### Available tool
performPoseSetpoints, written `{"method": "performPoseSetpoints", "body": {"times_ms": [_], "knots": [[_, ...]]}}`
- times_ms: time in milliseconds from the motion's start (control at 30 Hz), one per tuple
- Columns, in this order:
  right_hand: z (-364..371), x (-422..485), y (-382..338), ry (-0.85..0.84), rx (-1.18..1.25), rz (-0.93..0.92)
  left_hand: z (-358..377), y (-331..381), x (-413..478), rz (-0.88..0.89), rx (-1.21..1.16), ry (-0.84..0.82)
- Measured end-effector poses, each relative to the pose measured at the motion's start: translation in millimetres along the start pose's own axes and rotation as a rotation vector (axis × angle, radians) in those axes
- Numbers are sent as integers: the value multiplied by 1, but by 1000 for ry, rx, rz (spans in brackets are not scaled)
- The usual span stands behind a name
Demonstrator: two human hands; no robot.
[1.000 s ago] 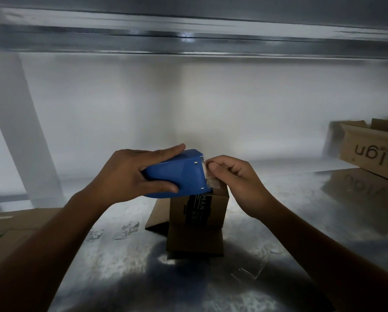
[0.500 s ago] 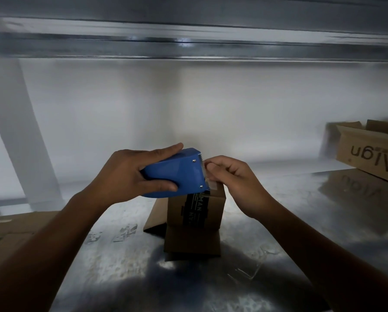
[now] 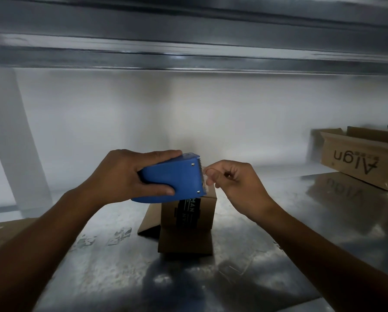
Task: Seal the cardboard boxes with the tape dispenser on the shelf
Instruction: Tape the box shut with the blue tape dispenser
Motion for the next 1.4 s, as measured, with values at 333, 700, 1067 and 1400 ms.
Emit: {"method": "performPoseSetpoints", "body": {"times_ms": [333,700,1067,1400], "knots": [[-22,-26,10,147,64,193,-30,-26,-11,-59,33,-59],[-1,-48,28,180,226,325,-28,-46,-8,-162,-112,-272],[2,-51,39,204,252,411,-18,-54,6,-188,-176,-406],[9,-55,50,103,234,398,-3,-68,3,-243,-228,-455]]}}
Point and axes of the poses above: each hand's wrist, its own x-axis towards the middle knuckle, its own z-axis out of the palm, y = z × x, the point moved 6 cm from there along x, towards the middle knuckle, and after that the axes turned 14 degrees about -z, right-handed, at the moved point
